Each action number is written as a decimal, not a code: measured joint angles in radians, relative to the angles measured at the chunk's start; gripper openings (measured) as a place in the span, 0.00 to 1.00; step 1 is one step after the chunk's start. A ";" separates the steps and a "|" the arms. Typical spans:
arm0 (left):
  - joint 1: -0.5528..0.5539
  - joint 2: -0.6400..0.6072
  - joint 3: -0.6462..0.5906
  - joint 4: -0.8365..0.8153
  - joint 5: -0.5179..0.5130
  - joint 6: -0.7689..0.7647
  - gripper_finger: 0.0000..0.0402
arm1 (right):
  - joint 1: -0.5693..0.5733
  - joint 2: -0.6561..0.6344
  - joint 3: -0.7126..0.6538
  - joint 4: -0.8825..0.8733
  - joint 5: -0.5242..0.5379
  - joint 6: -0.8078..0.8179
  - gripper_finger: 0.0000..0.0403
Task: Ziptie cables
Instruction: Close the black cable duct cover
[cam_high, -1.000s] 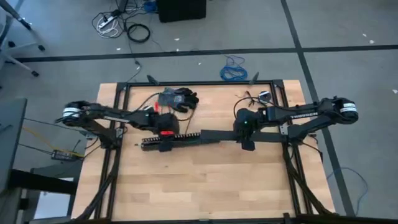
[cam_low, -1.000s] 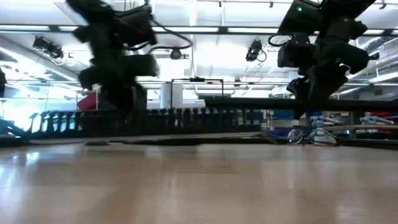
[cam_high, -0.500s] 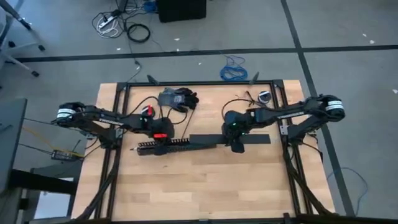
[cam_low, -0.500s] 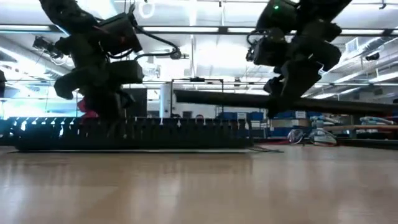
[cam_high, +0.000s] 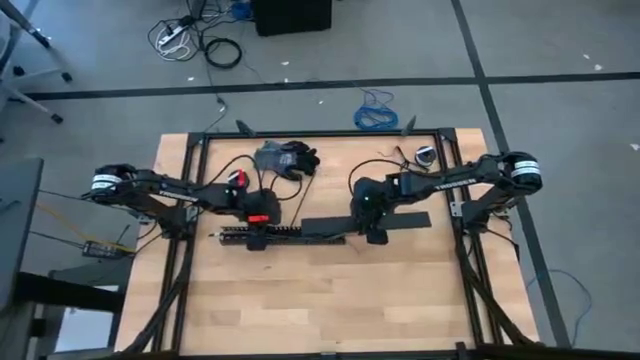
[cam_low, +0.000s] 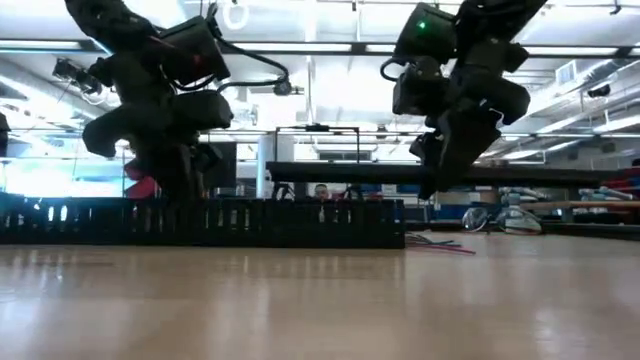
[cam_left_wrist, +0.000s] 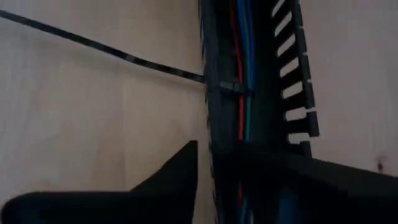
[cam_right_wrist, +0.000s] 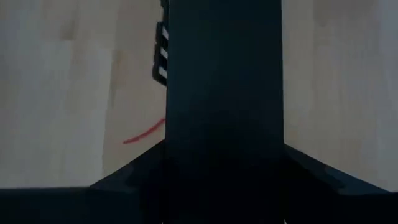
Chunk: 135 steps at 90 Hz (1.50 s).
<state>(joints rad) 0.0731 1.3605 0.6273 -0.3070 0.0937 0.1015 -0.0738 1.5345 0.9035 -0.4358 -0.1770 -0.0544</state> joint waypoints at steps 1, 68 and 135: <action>0.000 0.000 0.002 -0.001 0.000 -0.003 0.29 | 0.000 0.000 0.000 -0.002 0.000 0.001 0.57; 0.019 0.000 0.166 0.098 0.099 0.060 0.38 | 0.054 0.002 -0.012 0.020 0.027 0.110 0.57; 0.019 0.155 0.166 0.345 0.200 0.097 0.38 | 0.113 0.002 -0.015 0.047 0.101 0.191 0.57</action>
<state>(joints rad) 0.0917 1.5159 0.7929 0.0378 0.2933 0.1984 0.0395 1.5364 0.8883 -0.3890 -0.0757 0.1364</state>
